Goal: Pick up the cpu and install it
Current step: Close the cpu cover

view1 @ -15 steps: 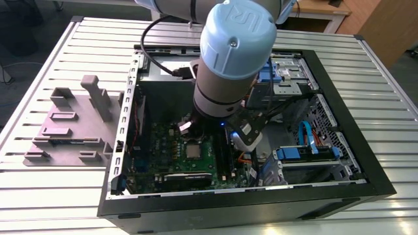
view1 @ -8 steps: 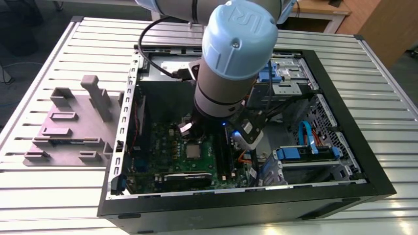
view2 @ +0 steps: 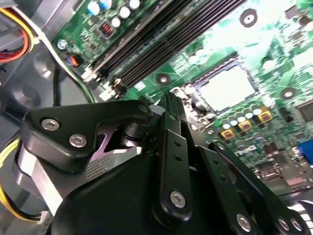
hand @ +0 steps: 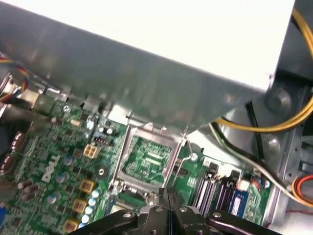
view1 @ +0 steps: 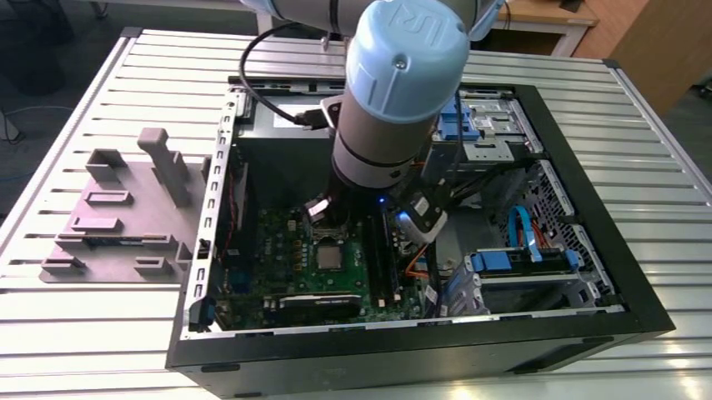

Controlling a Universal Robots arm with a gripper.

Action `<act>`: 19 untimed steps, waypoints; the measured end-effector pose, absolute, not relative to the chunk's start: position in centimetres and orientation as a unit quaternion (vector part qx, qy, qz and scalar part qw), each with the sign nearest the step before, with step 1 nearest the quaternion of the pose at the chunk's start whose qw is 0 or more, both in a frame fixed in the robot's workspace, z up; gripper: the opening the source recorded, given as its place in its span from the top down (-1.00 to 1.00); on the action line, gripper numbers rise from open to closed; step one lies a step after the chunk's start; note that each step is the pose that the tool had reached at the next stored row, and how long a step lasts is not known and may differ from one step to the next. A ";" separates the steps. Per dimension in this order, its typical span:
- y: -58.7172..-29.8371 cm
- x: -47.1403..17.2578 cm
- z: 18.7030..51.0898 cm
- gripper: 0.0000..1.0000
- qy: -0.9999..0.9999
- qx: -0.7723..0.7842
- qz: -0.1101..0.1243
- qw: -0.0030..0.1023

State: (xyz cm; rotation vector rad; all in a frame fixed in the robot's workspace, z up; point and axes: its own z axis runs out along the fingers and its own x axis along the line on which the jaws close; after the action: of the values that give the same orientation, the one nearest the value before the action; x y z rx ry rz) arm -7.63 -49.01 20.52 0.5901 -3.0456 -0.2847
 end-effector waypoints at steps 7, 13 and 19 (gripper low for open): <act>-48.1 -7.2 20.4 0.79 -0.978 0.189 -0.091 0.013; -48.0 -7.0 20.3 0.79 -0.978 0.189 -0.091 0.013; -47.5 -6.9 20.2 0.79 -0.978 0.189 -0.090 0.013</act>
State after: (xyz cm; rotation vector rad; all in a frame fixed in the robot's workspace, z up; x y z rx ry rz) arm -6.93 -47.48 20.19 0.5901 -3.0454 -0.2812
